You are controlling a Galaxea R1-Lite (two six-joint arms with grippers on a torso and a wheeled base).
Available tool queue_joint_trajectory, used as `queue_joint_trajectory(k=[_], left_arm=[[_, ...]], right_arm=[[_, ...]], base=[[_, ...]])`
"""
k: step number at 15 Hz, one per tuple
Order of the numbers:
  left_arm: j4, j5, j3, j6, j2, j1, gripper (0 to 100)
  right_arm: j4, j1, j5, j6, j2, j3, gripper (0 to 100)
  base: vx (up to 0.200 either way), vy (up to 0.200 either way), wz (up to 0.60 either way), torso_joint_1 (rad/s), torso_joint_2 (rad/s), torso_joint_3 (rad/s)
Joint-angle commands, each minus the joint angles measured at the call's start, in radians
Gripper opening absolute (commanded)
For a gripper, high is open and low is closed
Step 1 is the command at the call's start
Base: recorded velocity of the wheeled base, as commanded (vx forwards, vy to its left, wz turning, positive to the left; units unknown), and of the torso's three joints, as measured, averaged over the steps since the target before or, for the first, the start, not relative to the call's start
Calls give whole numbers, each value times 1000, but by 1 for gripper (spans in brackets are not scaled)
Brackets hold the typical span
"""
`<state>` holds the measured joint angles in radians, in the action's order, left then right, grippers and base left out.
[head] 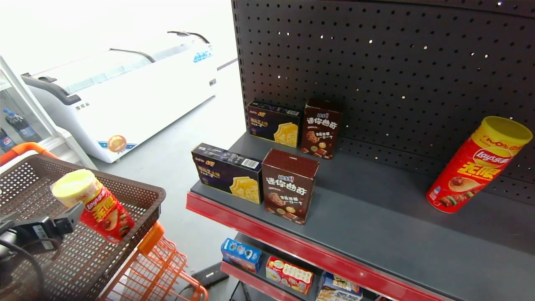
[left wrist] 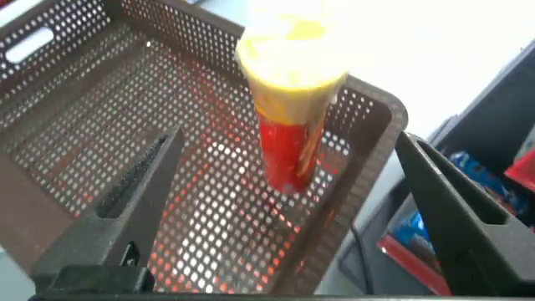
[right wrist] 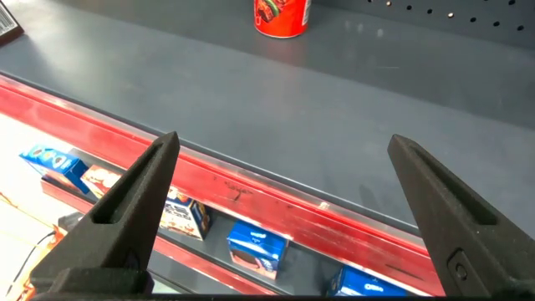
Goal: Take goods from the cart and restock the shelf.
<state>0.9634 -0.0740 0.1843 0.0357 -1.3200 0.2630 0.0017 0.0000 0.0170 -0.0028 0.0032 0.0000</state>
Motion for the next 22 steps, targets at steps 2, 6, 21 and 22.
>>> queue_joint_trajectory(k=[2, 6, 21, 22], left_arm=[[230, 17, -112, -11, -235, 22, 100], [268, 60, -25, -8, -363, 85, 100], [482, 347, 165, -131, -680, 156, 100], [482, 347, 179, -131, -694, 153, 100]], right_arm=[[0, 0, 0, 0, 1, 0, 100], [0, 0, 0, 0, 1, 0, 100], [0, 0, 0, 0, 1, 0, 100], [0, 0, 0, 0, 1, 0, 100]], base=[[0, 0, 0, 0, 0, 0], [0, 0, 0, 0, 0, 0], [0, 0, 0, 0, 0, 0], [0, 0, 0, 0, 0, 0]])
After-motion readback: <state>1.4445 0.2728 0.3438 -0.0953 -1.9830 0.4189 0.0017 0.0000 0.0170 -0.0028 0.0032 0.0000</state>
